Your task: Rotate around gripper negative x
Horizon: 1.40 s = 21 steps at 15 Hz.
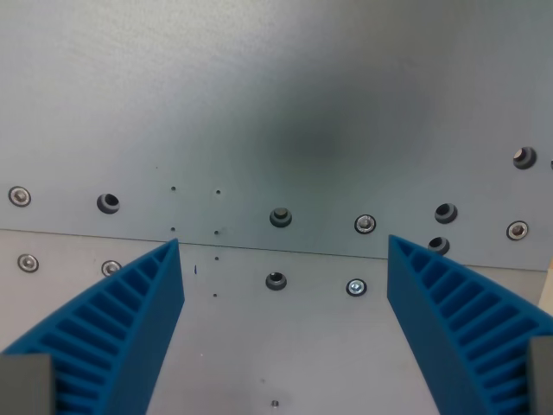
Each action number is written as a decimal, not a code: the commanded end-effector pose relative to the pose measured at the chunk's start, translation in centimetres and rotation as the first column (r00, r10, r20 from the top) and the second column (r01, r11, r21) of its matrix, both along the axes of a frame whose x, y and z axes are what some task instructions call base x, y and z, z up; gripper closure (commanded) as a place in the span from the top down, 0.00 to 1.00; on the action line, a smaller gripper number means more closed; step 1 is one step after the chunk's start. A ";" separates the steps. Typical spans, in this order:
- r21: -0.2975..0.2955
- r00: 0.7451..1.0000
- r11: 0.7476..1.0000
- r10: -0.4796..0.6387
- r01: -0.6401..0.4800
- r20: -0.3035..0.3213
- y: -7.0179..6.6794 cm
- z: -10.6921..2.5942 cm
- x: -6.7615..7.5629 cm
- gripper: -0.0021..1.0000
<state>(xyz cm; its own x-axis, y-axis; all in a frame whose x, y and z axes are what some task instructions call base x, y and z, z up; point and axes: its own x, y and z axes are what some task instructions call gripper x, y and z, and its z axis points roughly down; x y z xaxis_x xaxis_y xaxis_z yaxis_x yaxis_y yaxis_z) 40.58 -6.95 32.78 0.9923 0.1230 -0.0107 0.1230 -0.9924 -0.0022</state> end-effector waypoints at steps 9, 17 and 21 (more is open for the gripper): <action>-0.105 1.000 0.994 0.002 0.000 0.019 0.0 0.3 0.0 1.00; -0.196 1.000 0.981 0.005 0.001 0.030 0.0 0.3 0.0 1.00; -0.242 0.999 0.970 0.007 0.002 0.036 0.0 0.3 0.0 1.00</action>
